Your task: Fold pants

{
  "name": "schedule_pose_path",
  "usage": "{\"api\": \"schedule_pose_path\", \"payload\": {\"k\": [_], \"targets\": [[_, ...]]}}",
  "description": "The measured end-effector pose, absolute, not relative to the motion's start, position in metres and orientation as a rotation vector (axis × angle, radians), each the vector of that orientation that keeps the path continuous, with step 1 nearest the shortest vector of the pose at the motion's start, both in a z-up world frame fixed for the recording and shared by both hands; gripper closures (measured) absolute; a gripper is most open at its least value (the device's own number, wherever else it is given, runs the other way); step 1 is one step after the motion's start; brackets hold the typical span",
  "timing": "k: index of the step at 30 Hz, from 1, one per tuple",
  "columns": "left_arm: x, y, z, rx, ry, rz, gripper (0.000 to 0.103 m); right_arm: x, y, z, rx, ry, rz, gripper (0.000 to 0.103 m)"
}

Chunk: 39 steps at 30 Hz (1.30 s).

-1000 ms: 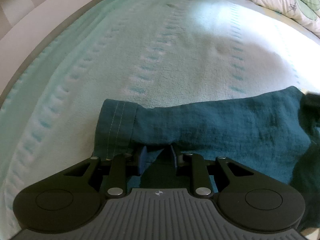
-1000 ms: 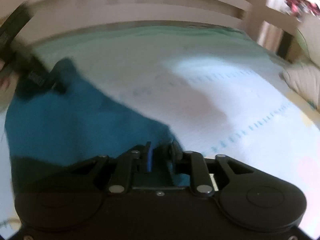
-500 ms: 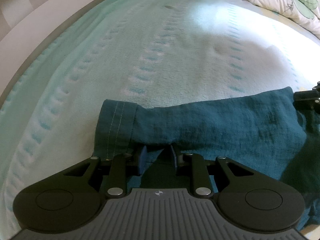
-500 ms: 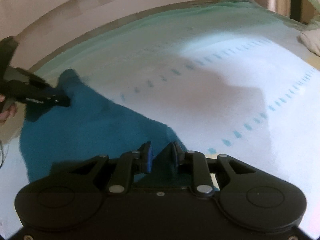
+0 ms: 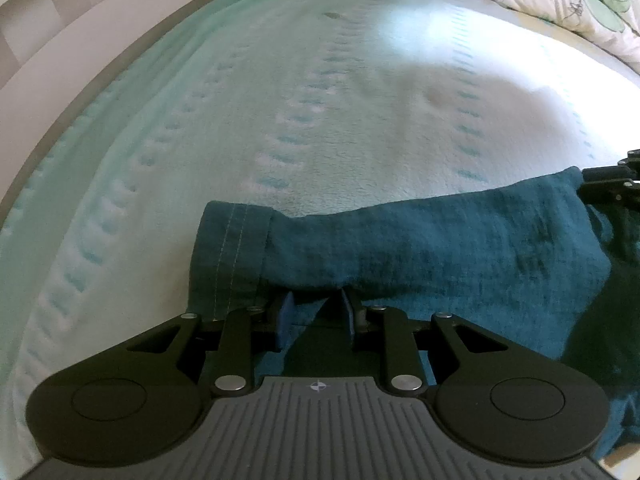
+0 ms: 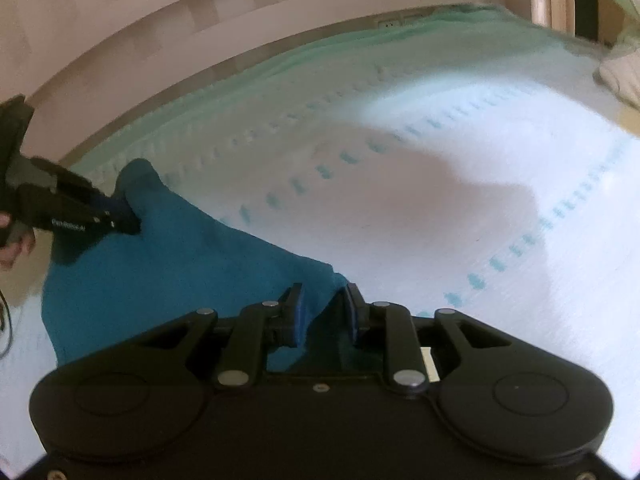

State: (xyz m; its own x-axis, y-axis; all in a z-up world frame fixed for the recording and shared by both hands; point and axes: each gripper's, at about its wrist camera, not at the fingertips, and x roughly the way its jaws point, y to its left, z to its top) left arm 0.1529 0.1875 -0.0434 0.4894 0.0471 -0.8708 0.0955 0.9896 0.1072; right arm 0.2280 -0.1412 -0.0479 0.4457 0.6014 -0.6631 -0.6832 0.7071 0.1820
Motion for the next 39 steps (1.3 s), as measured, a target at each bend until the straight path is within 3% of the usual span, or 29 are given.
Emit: {"api": "schedule_pose_path", "payload": {"k": [6,7,8,12,21,24,32,39], "targets": [[0.154,0.186,-0.043,0.154,1.063,-0.029,0.078,0.229,-0.14,-0.052,-0.061,0.776,0.817,0.069],[0.153,0.186,-0.042,0.156,1.061,-0.029,0.078,0.227,-0.14,-0.052,-0.06,0.767,0.816,0.073],[0.153,0.186,-0.042,0.157,1.059,-0.027,0.078,0.225,-0.138,-0.051,-0.068,0.75,0.823,0.095],[0.151,0.178,-0.039,0.253,1.01,-0.009,0.078,0.212,-0.131,-0.04,-0.214,0.62,0.775,0.096],[0.165,0.156,-0.056,0.605,0.918,0.014,0.079,0.226,-0.115,-0.051,-0.214,0.671,0.697,0.094],[0.161,0.154,-0.053,0.621,0.93,0.015,0.08,0.224,-0.13,-0.039,-0.165,0.669,0.659,0.074],[0.15,0.16,-0.028,0.535,0.998,0.06,0.079,0.208,-0.215,0.013,-0.073,0.733,0.58,0.074],[0.146,0.141,-0.009,0.315,0.999,-0.031,0.079,0.154,-0.283,0.019,-0.025,0.855,0.486,0.074]]}}
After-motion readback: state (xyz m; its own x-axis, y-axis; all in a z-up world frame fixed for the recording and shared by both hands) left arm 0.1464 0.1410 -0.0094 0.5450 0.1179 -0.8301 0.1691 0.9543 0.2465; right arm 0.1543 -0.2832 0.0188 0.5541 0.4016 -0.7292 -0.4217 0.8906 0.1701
